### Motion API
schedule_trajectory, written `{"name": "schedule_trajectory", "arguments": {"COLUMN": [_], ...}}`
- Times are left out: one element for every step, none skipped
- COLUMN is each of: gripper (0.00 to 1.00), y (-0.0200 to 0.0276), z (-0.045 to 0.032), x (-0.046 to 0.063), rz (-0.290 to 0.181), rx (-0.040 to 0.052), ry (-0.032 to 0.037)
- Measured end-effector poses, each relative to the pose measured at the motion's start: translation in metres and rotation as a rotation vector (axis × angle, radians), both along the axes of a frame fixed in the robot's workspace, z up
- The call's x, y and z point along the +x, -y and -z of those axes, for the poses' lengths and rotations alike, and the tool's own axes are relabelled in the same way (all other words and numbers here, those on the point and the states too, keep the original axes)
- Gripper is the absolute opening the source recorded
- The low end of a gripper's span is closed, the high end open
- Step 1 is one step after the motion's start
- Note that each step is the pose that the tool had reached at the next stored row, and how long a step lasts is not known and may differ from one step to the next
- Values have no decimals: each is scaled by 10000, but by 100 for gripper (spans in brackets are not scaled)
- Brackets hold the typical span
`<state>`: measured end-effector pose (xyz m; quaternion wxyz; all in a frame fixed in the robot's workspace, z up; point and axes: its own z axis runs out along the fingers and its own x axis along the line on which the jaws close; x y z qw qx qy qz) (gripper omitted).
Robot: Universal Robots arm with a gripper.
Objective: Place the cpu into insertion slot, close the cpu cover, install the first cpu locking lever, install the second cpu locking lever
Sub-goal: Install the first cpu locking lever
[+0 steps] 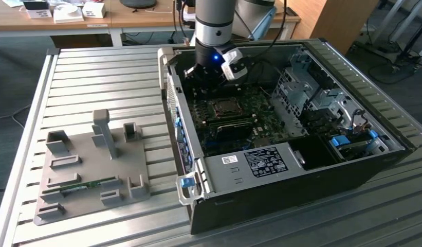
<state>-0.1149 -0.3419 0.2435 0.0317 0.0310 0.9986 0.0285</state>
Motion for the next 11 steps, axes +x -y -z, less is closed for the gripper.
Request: {"name": "schedule_trajectory", "arguments": {"gripper": [11, 11, 11, 11, 11, 11, 11, 11, 11, 11, 11], "y": [-1, -3, -5, -8, -15, -23, -33, -43, -49, -54, -59], "z": [0, 1, 1, 0, 0, 0, 0, -1, -3, -7, -11], "x": [-2, -3, -4, -6, -6, -7, -8, -9, -11, -12, -12], "rz": [0, 1, 0, 1, 2, 1, 0, 0, 0, 0, 1], "rx": [11, 25, 39, 48, 57, 67, 74, 78, 80, 83, 85], "ry": [2, 4, 6, 5, 6, 6, 6, 8, 10, 13, 16]}}
